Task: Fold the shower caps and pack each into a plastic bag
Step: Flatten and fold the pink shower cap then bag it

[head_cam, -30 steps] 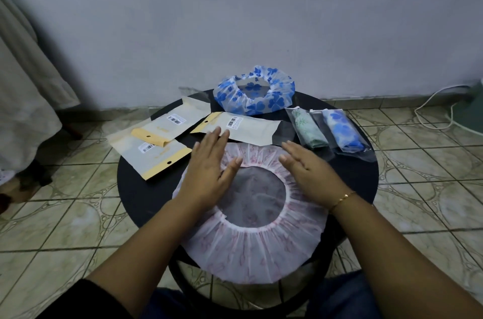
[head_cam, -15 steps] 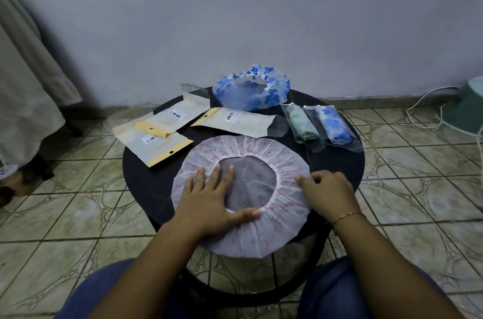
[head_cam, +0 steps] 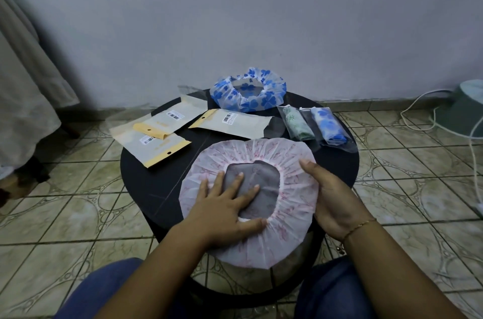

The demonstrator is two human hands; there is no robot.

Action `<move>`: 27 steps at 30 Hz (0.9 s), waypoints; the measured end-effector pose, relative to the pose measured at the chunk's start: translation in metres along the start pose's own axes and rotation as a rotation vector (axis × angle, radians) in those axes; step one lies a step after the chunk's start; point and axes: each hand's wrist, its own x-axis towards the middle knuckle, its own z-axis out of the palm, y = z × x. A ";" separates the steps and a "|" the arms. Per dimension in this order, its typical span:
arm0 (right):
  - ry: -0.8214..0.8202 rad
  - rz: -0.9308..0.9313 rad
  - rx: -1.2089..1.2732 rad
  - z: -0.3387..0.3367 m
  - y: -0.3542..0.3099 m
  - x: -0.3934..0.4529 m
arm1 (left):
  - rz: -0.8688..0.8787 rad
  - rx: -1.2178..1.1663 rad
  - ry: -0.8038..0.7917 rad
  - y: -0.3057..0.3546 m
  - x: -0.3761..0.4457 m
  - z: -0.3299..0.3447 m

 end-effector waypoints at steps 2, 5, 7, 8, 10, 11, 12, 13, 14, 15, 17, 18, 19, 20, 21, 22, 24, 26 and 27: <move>-0.130 -0.007 0.028 0.004 -0.001 -0.003 | -0.006 -0.005 -0.002 0.001 0.001 0.001; -0.211 0.021 0.125 0.009 -0.001 -0.007 | -0.003 -0.021 -0.010 0.001 0.001 0.001; -0.234 0.044 0.195 0.012 0.001 -0.008 | 0.001 -0.052 0.000 0.000 0.001 0.001; -0.230 0.047 0.223 0.013 0.003 -0.007 | 0.004 -0.073 0.018 0.000 0.001 0.000; -0.212 0.046 0.274 0.014 0.008 -0.002 | 0.016 -0.117 0.087 0.000 0.002 -0.004; -0.201 0.046 0.302 0.014 0.011 0.000 | 0.020 -0.137 0.127 -0.001 0.004 -0.006; -0.194 0.043 0.326 0.014 0.013 0.002 | 0.024 -0.152 0.166 -0.001 0.006 -0.008; -0.193 0.037 0.348 0.014 0.015 0.004 | 0.027 -0.157 0.200 -0.001 0.009 -0.009; -0.194 0.030 0.367 0.014 0.017 0.006 | 0.028 -0.153 0.221 -0.002 0.012 -0.009; -0.190 0.016 0.376 0.014 0.017 0.007 | 0.024 -0.140 0.232 -0.003 0.016 -0.010; -0.210 -0.011 0.377 0.014 0.019 0.009 | 0.009 -0.120 0.217 -0.004 0.022 -0.011; -0.245 -0.023 0.361 0.016 0.019 0.009 | 0.000 -0.117 0.192 -0.004 0.025 -0.012; -0.263 -0.039 0.315 0.017 0.021 0.010 | -0.005 -0.109 0.162 -0.003 0.027 -0.011; -0.264 -0.066 0.249 0.018 0.023 0.010 | -0.005 -0.102 0.136 -0.002 0.027 -0.010; -0.248 -0.101 0.161 0.019 0.024 0.011 | -0.001 -0.095 0.116 0.000 0.027 -0.010; -0.219 -0.138 0.052 0.021 0.025 0.011 | 0.002 -0.089 0.099 0.002 0.027 -0.010; -0.163 -0.229 -0.276 0.025 0.028 0.011 | 0.017 -0.090 0.072 0.005 0.027 -0.009; -0.149 -0.277 -0.589 0.031 0.030 0.012 | 0.025 -0.110 0.088 0.010 0.023 -0.012; -0.142 -0.278 -0.675 0.034 0.031 0.011 | 0.006 -0.175 0.090 0.008 0.023 -0.010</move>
